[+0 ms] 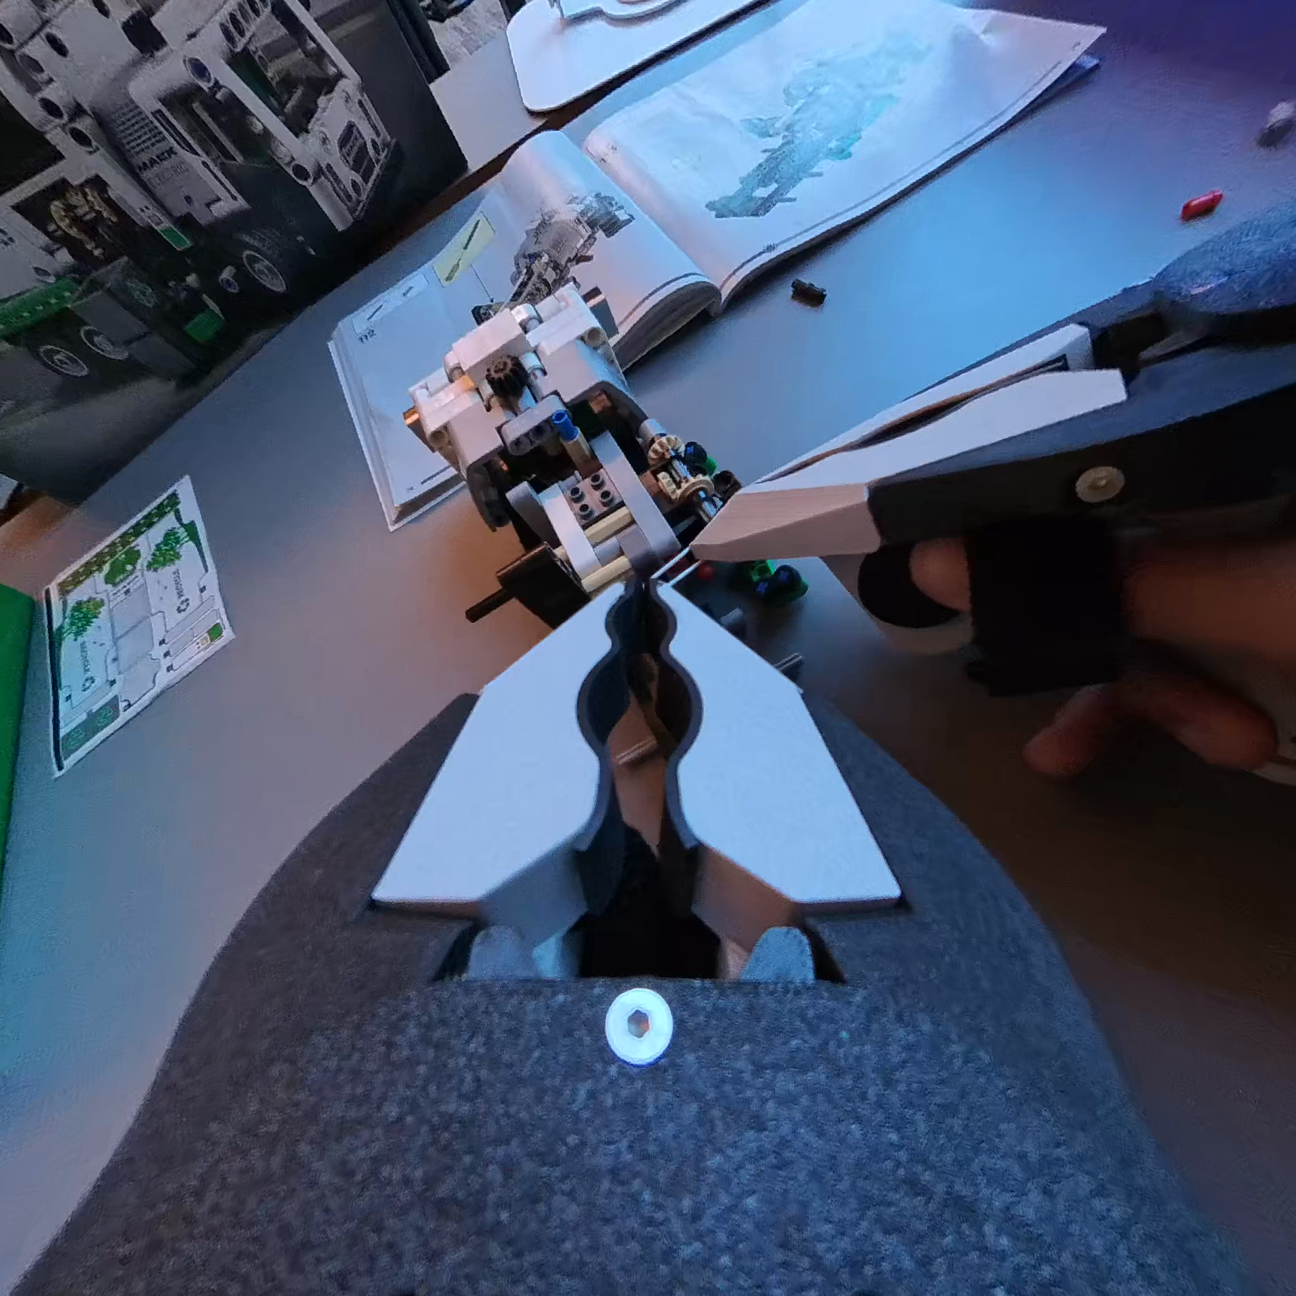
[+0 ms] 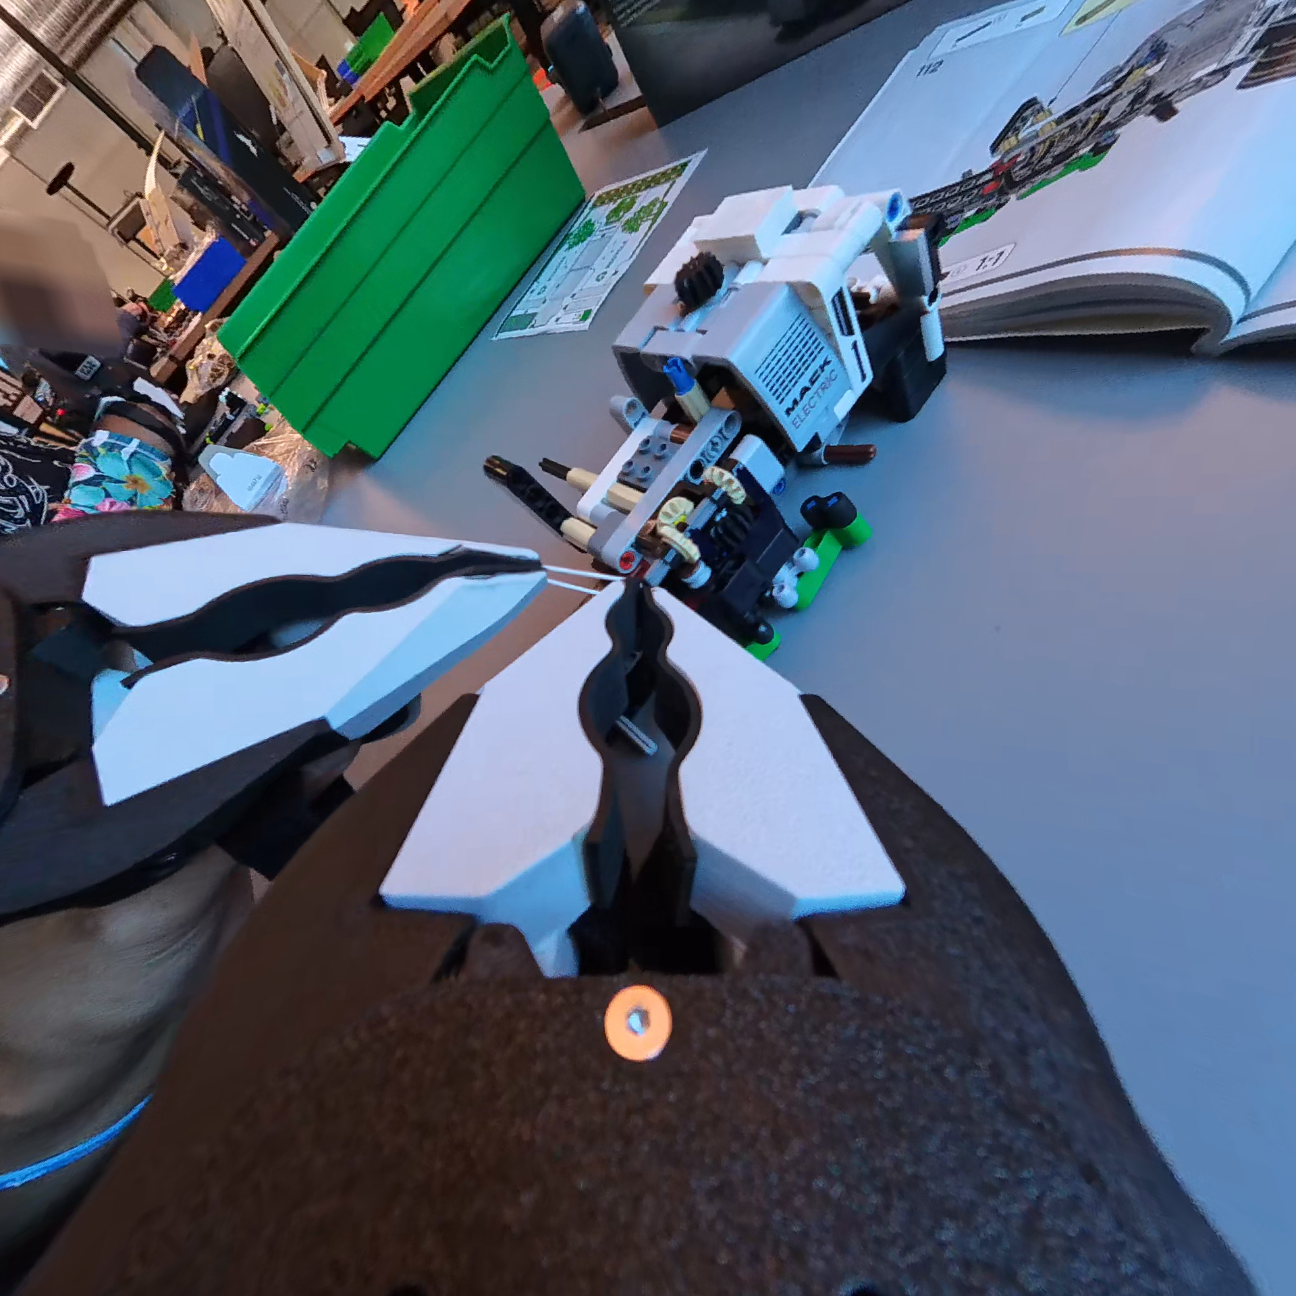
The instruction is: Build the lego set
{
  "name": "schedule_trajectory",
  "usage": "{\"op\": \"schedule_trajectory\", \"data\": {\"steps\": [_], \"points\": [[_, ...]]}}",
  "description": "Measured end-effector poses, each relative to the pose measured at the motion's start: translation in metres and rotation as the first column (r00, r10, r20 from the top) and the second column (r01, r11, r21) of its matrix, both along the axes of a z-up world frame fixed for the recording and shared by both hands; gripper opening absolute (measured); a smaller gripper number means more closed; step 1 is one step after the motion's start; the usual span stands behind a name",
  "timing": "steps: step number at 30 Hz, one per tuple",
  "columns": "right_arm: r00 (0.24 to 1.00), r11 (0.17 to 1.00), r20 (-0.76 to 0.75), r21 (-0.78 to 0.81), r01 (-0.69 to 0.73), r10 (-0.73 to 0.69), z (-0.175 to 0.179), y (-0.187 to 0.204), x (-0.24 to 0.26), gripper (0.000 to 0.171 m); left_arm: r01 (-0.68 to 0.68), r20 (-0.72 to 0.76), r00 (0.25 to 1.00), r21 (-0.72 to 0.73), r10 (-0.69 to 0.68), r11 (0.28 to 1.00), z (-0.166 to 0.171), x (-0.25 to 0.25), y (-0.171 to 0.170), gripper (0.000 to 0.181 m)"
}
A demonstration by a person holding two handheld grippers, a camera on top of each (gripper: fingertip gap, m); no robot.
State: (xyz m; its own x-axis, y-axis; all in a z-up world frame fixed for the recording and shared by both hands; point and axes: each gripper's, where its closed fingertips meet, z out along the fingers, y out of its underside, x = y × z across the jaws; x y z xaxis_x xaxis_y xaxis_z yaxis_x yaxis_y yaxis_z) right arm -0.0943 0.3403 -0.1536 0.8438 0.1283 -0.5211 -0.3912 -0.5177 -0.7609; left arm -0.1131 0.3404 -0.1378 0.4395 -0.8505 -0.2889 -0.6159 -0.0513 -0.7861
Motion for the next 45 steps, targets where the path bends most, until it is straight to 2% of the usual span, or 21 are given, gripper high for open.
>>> {"op": "schedule_trajectory", "data": {"steps": [17,31,45], "points": [[0.993,0.993,-0.025,-0.013,0.115,-0.115,-0.002,0.006,0.007,0.000,0.039,0.028,0.999,-0.048,-0.038,0.998,-0.007,0.005,0.011,0.000],[0.993,0.991,-0.042,-0.082,0.105,-0.109,-0.012,0.011,0.008,0.000,0.044,0.022,0.999,-0.104,-0.042,0.994,-0.023,0.010,0.017,0.000],[0.992,0.990,0.071,-0.092,0.110,-0.104,-0.015,0.014,0.007,0.000,0.072,-0.008,0.997,-0.084,-0.073,0.994,-0.030,0.022,0.016,0.000]]}}
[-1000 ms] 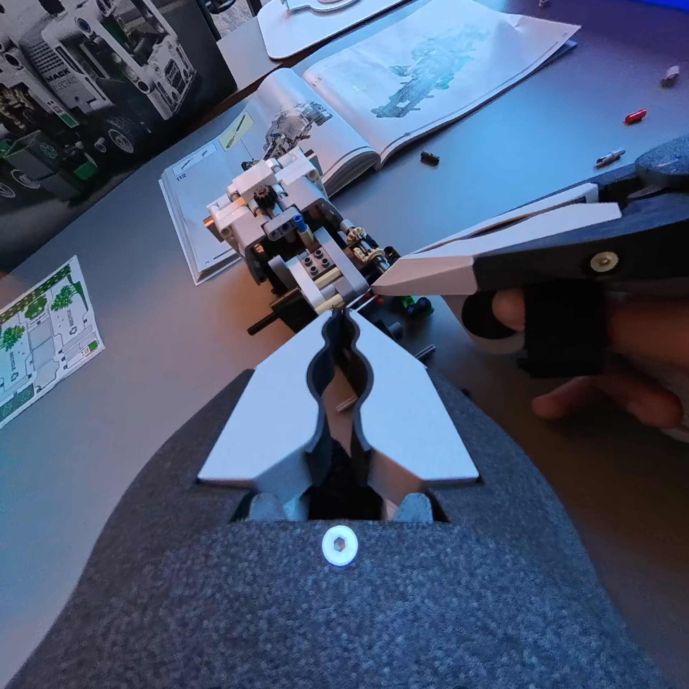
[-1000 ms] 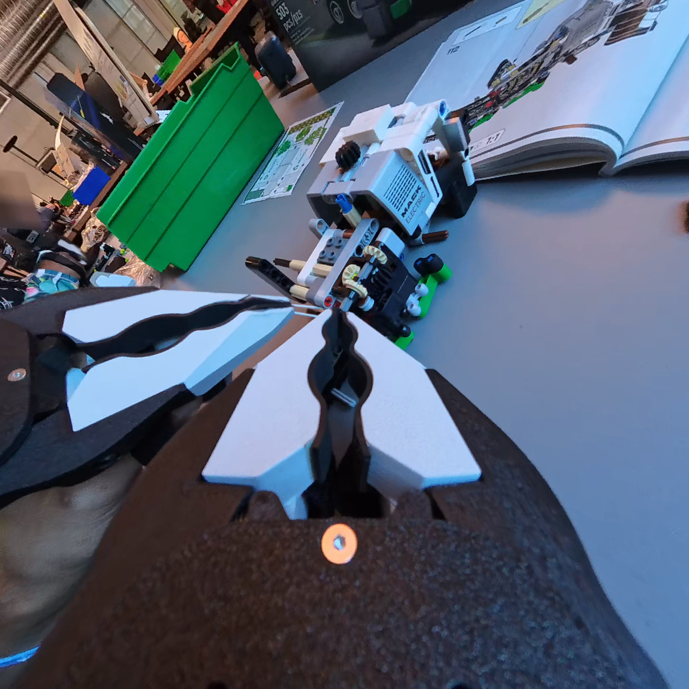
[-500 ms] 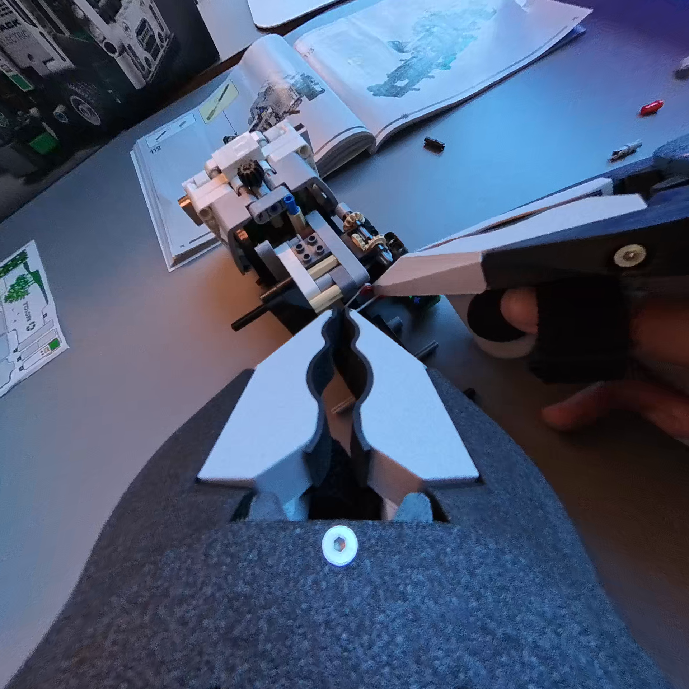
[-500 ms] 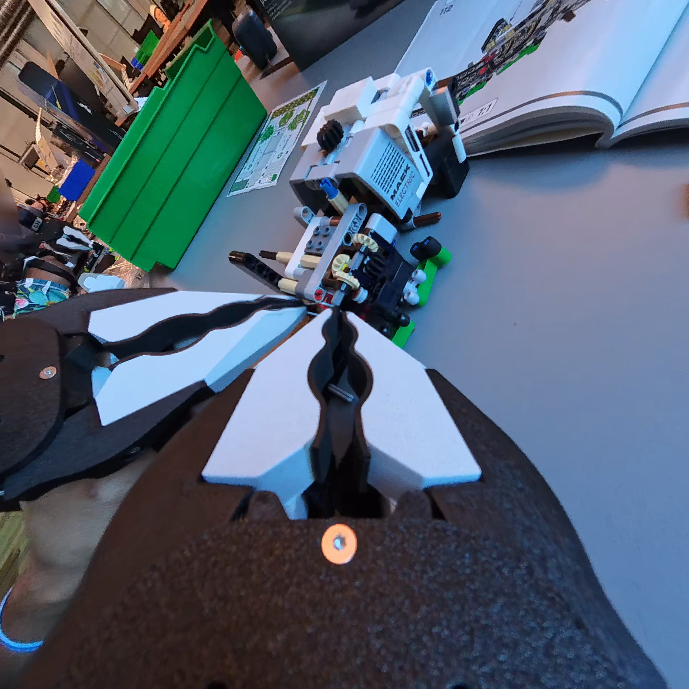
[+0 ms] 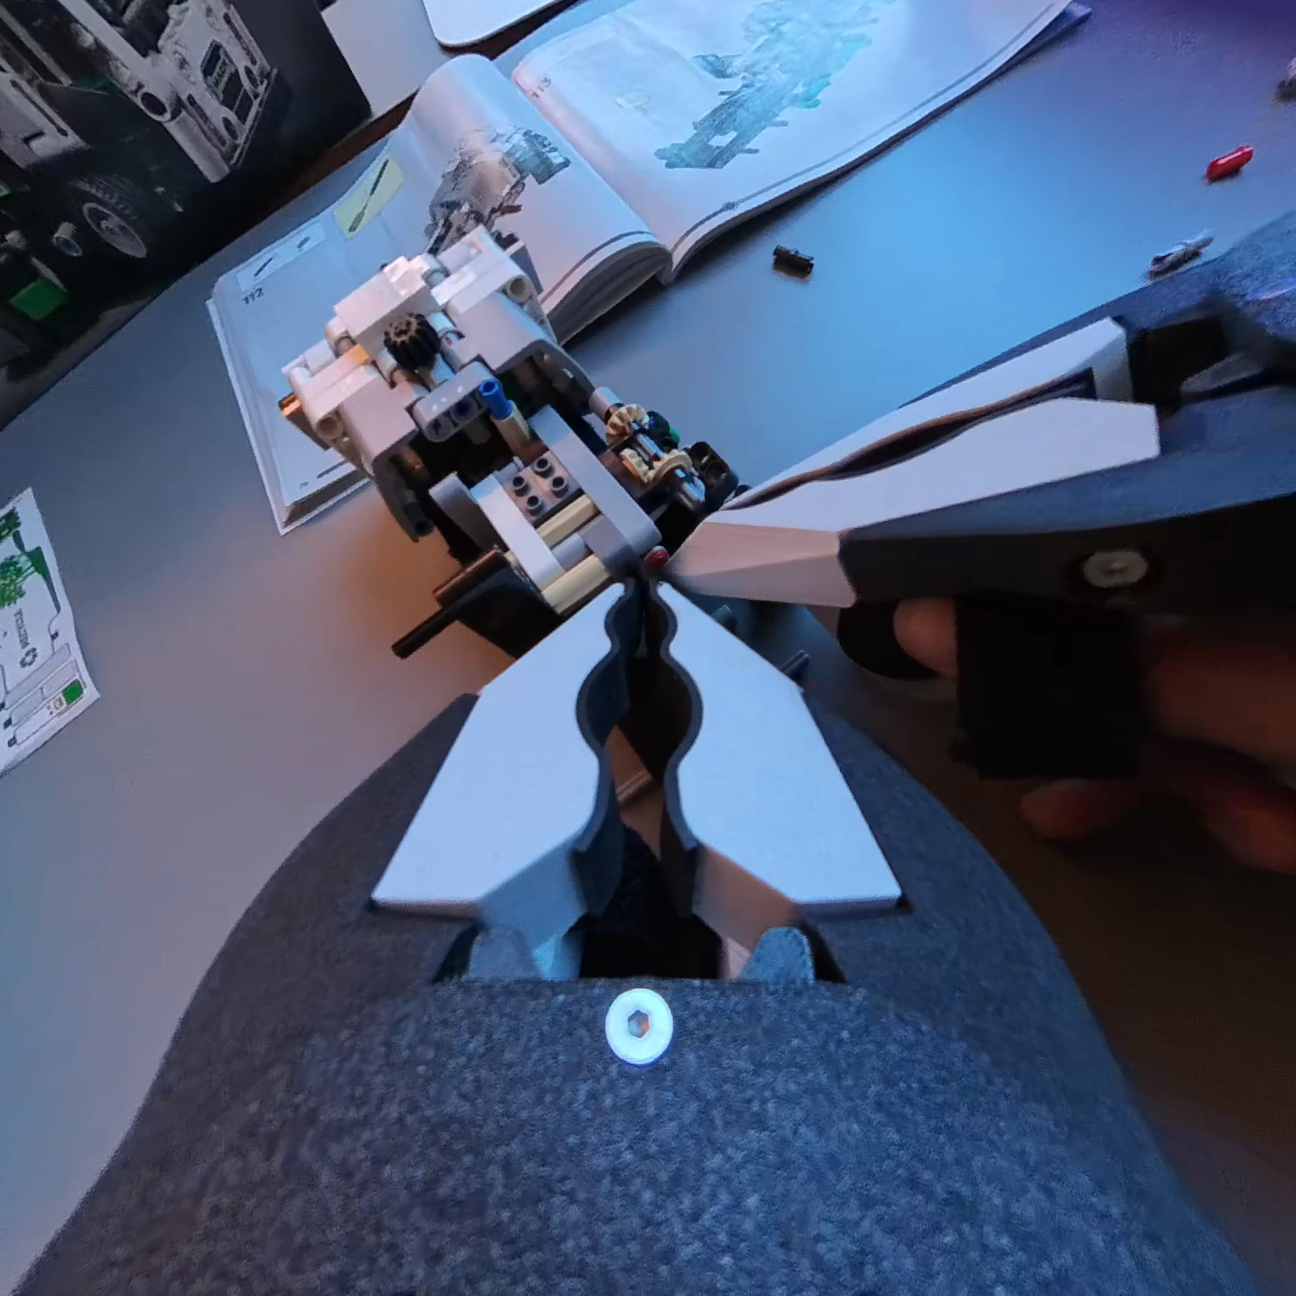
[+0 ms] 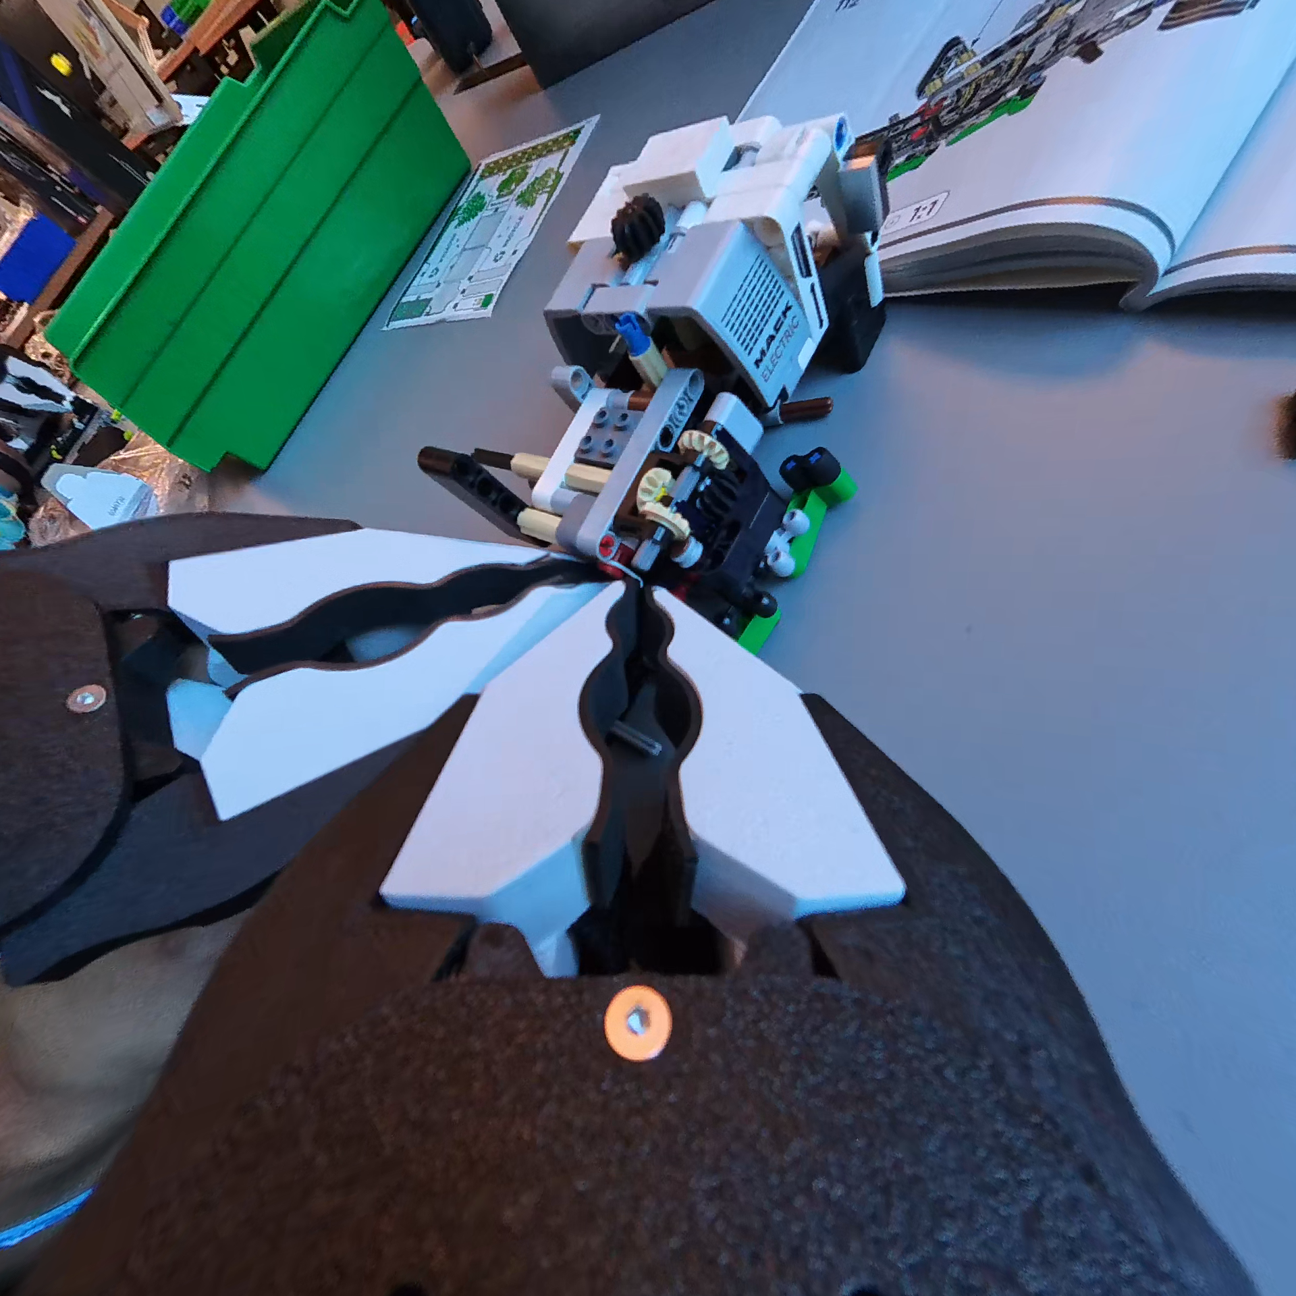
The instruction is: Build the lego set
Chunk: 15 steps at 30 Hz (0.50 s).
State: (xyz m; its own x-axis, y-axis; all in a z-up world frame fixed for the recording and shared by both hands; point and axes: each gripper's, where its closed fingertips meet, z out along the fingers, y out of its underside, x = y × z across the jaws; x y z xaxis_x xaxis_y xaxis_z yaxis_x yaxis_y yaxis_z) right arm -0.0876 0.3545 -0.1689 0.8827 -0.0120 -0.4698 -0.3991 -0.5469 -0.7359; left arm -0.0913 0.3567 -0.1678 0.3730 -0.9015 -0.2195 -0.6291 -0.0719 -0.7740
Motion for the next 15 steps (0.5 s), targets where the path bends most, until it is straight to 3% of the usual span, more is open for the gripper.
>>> {"op": "schedule_trajectory", "data": {"steps": [7,15], "points": [[0.999,0.999,-0.046,0.027,0.025,-0.024,0.004,-0.001,0.004,0.000,0.015,0.026,1.000,0.059,-0.017,0.998,0.003,0.005,-0.001,0.000],[0.999,1.000,-0.042,0.025,0.016,-0.015,0.004,0.001,0.003,0.000,0.039,0.092,0.995,-0.022,-0.037,0.999,0.018,-0.008,-0.011,0.012]]}}
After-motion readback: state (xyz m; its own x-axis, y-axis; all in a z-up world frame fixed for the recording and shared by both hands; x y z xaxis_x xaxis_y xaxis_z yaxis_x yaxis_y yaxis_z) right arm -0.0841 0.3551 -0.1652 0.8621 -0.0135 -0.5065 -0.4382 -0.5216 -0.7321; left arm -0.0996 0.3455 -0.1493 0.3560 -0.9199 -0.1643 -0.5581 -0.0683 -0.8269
